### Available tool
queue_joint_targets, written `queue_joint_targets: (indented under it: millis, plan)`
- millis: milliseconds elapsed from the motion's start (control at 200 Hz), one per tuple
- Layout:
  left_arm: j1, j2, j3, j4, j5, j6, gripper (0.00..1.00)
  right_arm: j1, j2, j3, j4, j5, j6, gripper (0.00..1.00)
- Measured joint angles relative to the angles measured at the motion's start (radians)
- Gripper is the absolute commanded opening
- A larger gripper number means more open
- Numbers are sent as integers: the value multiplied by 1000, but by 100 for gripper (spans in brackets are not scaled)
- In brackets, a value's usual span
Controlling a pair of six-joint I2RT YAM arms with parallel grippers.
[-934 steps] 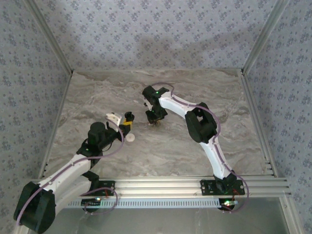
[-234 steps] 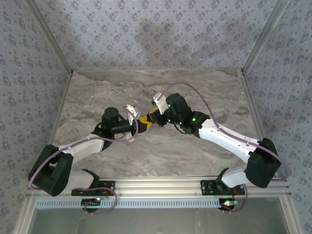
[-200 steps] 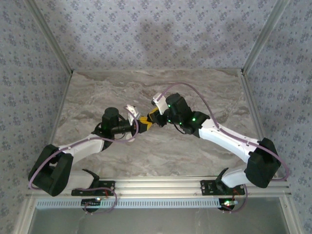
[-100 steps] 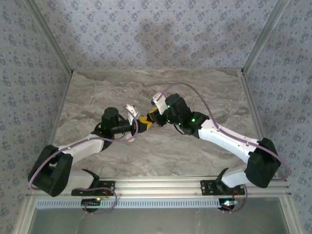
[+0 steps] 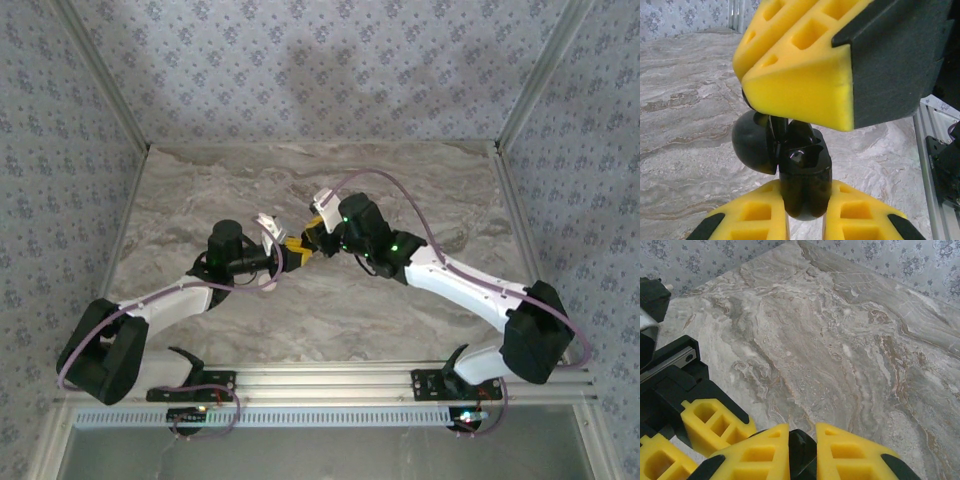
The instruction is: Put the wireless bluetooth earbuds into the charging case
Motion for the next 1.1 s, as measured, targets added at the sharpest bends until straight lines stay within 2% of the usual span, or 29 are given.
queue_joint_targets:
  millis: [695,745,869,1099]
  plan:
    - [-5,-21,0,3,0,0,9,5,-34,-8,-60,-108,-46,19]
    - [-5,-21,0,0,0,0,9,5,-32,-8,-60,-109,-48,22]
    - [-5,-21,0,-6,0,1,10,4,-31,-7,-61,-112,-53,37]
    - [-5,-21,0,-11,-4,11,10,-29,-43,-6,-85,-173,-24,51]
